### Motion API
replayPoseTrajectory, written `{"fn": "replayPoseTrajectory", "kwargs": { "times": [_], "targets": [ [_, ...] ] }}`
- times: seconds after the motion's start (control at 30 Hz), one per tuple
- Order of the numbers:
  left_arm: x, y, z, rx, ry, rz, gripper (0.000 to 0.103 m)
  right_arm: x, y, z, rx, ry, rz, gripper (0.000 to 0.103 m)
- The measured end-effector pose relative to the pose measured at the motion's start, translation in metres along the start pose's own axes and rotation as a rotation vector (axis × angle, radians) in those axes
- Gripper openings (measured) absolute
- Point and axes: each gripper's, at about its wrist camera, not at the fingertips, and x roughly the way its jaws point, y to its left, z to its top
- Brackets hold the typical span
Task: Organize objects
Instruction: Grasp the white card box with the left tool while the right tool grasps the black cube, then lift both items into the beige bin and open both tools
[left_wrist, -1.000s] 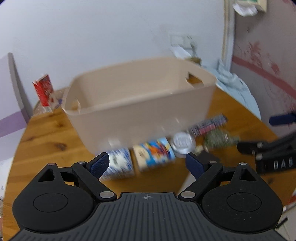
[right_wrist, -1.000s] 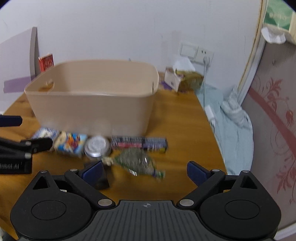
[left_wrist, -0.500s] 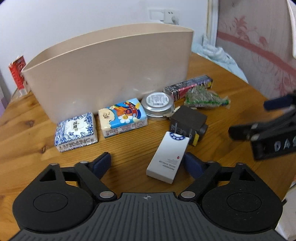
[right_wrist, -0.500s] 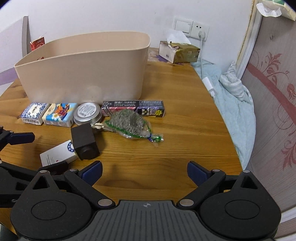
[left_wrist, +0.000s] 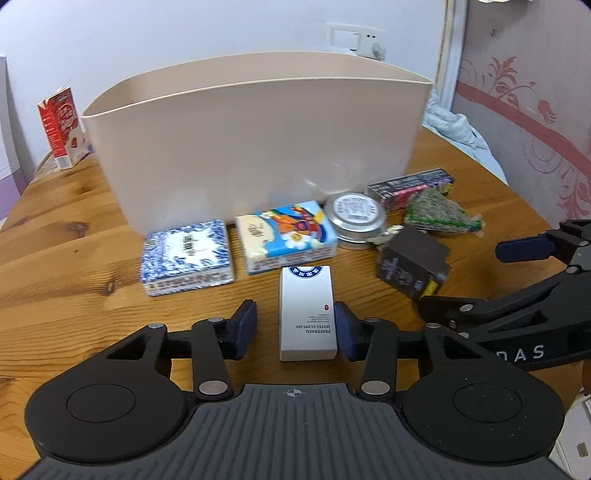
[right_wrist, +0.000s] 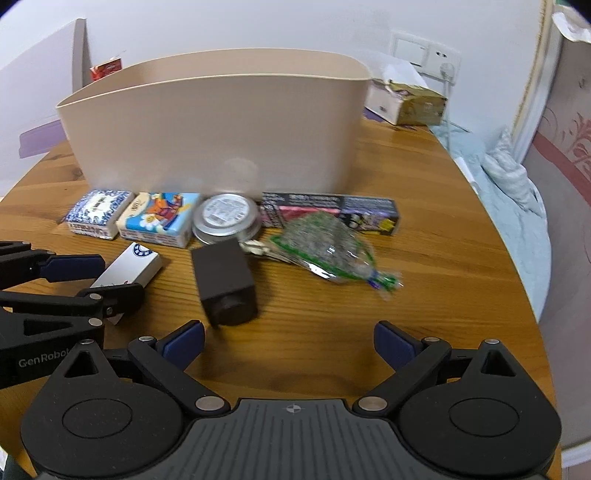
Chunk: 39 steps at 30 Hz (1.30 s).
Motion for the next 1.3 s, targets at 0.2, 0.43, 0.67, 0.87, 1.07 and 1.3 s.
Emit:
{"fn": "replayPoseTrajectory", "kwargs": {
  "times": [0.2, 0.43, 0.67, 0.87, 1.07, 1.3],
  "targets": [
    [0.007, 0.011, 0.007, -0.026, 0.005, 0.024, 0.045, 0.014, 0.012, 0.009, -0.012, -0.016, 0.028, 0.09],
    [0.003, 0.019, 0.007, -0.049, 0.007, 0.026, 0.031, 0.017, 0.02, 0.017, -0.011, -0.051, 0.059, 0.046],
    [-0.012, 0.02, -0.001, -0.075, 0.028, 0.012, 0.031, 0.007, 0.022, 0.01, -0.01, -0.047, 0.087, 0.03],
    [-0.044, 0.028, 0.0, -0.086, -0.027, 0.025, 0.031, -0.023, 0.007, 0.01, 0.031, -0.113, 0.092, 0.03],
    [-0.084, 0.039, 0.02, -0.097, -0.125, 0.053, 0.031, -0.06, -0.005, 0.028, 0.046, -0.219, 0.078, 0.03],
    [-0.113, 0.052, 0.063, -0.082, -0.257, 0.095, 0.031, -0.089, -0.009, 0.066, 0.028, -0.343, 0.058, 0.03]
  ]
}}
